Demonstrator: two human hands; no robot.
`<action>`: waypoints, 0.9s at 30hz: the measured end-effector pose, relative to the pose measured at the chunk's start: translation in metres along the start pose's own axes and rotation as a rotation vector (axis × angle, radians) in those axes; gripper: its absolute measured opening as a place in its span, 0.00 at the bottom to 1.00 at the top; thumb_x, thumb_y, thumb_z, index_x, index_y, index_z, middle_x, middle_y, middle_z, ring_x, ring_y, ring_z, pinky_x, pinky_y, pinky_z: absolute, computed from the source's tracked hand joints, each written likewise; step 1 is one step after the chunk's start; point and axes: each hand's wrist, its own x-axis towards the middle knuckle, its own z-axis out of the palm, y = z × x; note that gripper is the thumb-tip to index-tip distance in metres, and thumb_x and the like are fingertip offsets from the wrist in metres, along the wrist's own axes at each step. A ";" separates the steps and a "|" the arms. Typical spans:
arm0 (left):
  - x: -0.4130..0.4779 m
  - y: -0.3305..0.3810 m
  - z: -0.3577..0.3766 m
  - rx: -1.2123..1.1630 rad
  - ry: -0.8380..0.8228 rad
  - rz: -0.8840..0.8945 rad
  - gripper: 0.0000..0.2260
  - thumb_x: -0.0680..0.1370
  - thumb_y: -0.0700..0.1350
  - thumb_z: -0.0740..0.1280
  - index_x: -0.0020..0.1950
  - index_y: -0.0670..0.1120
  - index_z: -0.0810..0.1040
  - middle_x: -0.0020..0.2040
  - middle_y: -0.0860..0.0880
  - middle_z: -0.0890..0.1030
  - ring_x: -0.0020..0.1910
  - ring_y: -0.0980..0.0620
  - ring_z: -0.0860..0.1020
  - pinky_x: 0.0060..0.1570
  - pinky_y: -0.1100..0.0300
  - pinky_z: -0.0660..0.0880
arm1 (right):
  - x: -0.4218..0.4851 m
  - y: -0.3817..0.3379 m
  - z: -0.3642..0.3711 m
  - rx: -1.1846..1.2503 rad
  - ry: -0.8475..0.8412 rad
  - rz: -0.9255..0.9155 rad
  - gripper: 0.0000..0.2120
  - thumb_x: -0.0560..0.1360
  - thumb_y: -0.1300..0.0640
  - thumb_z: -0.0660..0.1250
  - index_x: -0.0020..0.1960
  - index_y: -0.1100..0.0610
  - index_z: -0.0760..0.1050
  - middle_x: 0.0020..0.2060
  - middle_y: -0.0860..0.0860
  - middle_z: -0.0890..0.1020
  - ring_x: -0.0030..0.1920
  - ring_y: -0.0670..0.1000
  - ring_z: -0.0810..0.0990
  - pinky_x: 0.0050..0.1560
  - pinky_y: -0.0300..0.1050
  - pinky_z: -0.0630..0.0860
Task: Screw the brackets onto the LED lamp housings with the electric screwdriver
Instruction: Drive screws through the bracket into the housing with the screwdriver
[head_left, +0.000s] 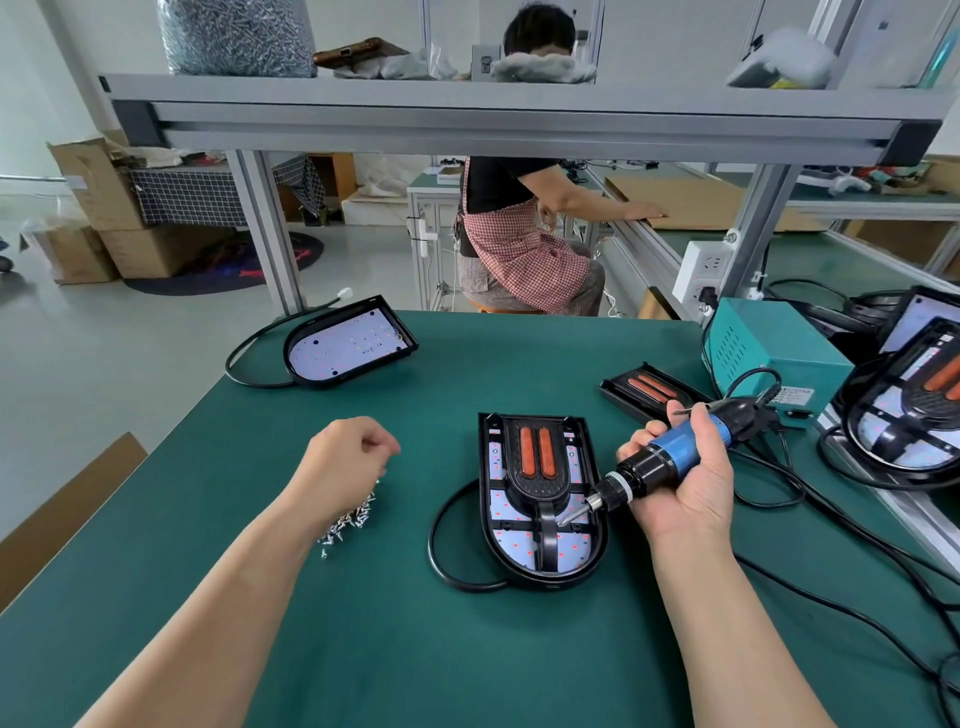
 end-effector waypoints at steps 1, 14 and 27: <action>-0.006 0.008 0.002 -0.170 -0.039 -0.015 0.10 0.79 0.35 0.64 0.44 0.45 0.82 0.39 0.49 0.80 0.33 0.56 0.77 0.33 0.64 0.72 | 0.000 0.000 0.001 0.006 -0.003 0.002 0.09 0.76 0.49 0.70 0.51 0.53 0.75 0.37 0.49 0.73 0.33 0.47 0.70 0.39 0.40 0.67; -0.063 0.065 0.062 -0.373 -0.104 0.100 0.12 0.80 0.35 0.60 0.43 0.46 0.79 0.38 0.48 0.82 0.31 0.59 0.78 0.36 0.63 0.73 | 0.004 -0.008 -0.001 0.102 0.009 -0.026 0.06 0.80 0.51 0.67 0.47 0.53 0.75 0.35 0.46 0.75 0.31 0.46 0.74 0.37 0.40 0.67; -0.064 0.083 0.057 0.722 -0.310 0.586 0.07 0.76 0.52 0.68 0.46 0.50 0.83 0.49 0.51 0.79 0.54 0.48 0.73 0.57 0.53 0.68 | 0.006 -0.007 -0.003 0.116 0.040 -0.016 0.06 0.79 0.52 0.69 0.46 0.53 0.76 0.34 0.46 0.76 0.31 0.46 0.74 0.38 0.40 0.68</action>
